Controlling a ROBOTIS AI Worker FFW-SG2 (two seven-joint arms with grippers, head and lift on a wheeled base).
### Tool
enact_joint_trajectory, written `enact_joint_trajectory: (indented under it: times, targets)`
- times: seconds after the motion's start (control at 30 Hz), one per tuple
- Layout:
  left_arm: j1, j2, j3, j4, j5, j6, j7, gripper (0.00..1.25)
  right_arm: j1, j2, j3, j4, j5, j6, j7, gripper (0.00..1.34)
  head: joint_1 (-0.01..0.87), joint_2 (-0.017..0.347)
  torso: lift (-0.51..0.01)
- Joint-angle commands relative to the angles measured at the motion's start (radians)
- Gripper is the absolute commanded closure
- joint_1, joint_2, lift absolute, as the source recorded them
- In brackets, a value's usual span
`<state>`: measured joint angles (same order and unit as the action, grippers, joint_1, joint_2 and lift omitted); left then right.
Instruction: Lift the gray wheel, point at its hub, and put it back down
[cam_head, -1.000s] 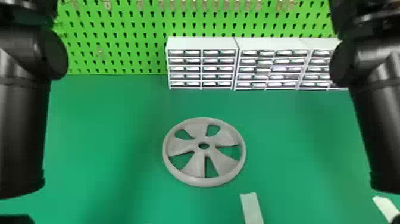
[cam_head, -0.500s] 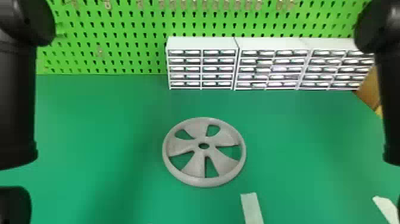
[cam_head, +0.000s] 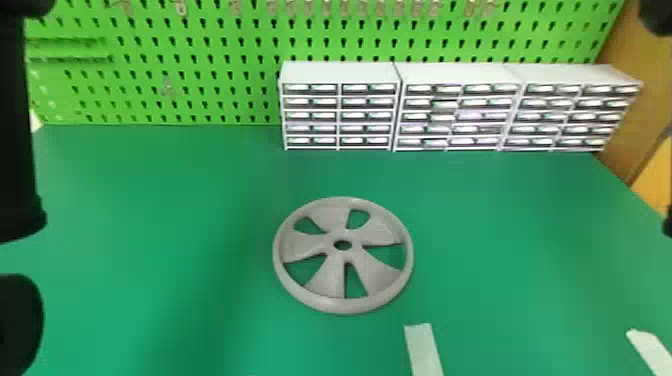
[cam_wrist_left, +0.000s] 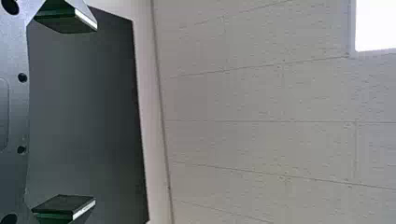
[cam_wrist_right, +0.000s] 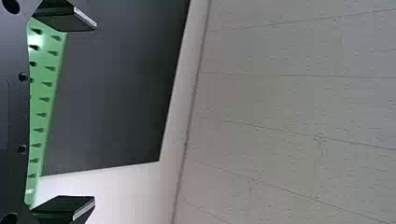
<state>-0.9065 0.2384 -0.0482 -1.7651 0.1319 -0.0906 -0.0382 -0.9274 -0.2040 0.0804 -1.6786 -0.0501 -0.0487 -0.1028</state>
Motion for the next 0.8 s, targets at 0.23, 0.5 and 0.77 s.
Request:
enact_joint_trajectory:
  times: [0.23,0.5,0.77]
  targets:
    - [-0.091,-0.001,-0.047,-0.002,0.012,-0.024,0.001,0.0,-0.087,-0.011,0.027,-0.033,0.006,-0.002,0.0,0.0,0.692,0.048,-0.088]
    - [-0.149,0.001,-0.05,0.0,0.012,-0.029,0.001,0.0,-0.145,-0.018,0.029,-0.036,0.007,0.0,-0.001,0.0,0.692,0.048,-0.088]
    - [-0.226,0.002,-0.062,0.009,-0.008,-0.031,0.011,0.0,-0.194,-0.026,0.016,-0.036,0.006,0.012,-0.001,0.0,0.692,0.048,-0.088]
